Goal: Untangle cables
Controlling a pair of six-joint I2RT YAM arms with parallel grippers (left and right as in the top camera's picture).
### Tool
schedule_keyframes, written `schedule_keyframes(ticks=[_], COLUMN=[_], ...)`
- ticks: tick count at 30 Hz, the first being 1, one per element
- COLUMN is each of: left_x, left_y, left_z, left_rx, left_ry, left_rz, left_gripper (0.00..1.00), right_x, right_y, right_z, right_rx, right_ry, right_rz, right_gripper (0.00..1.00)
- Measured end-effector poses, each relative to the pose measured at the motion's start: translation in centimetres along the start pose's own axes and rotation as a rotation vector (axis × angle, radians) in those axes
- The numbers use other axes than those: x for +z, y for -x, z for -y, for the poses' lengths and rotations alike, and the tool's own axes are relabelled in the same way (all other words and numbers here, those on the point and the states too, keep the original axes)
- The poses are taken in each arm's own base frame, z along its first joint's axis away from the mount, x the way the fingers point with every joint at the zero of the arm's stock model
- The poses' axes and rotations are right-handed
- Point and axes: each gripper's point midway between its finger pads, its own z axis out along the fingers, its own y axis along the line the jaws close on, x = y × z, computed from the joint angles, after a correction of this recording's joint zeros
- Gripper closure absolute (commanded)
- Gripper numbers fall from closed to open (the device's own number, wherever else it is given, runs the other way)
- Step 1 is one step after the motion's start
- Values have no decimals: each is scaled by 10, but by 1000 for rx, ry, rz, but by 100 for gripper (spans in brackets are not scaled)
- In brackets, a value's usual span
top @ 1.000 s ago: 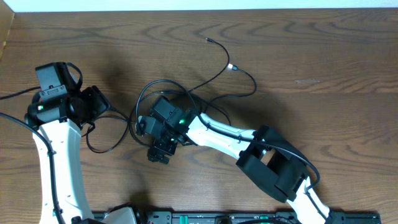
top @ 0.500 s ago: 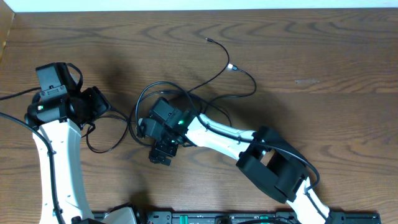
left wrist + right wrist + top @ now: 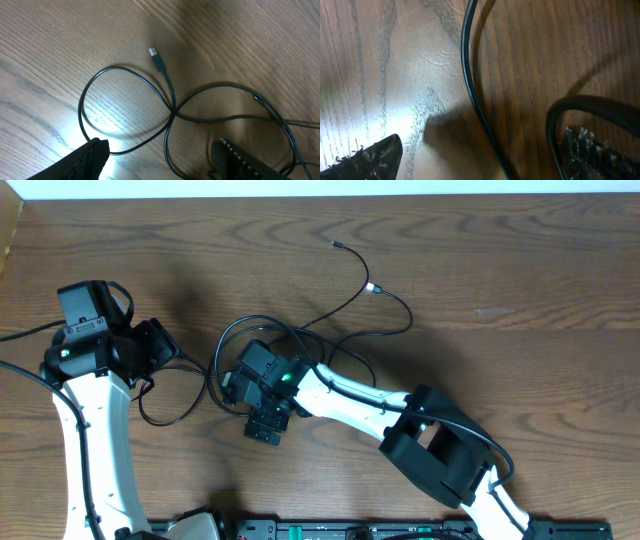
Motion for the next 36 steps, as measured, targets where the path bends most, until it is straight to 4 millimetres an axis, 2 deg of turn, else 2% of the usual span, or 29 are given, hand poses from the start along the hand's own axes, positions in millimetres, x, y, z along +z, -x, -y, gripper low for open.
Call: schedule_keyframes(ticks=[19,36], left_x=[0,0], left_y=[-4,-9], left_z=[-1,-2], left_rx=[-1,-2], left_ry=[6,5], left_rz=[-18,-37], left_gripper=[29,29], right_x=[0,3], right_y=[-4,-8], right_z=[1,9], right_rx=[-18,-44], right_ry=[-13,-65], right_rz=[-32,-61], right_gripper=[1,1])
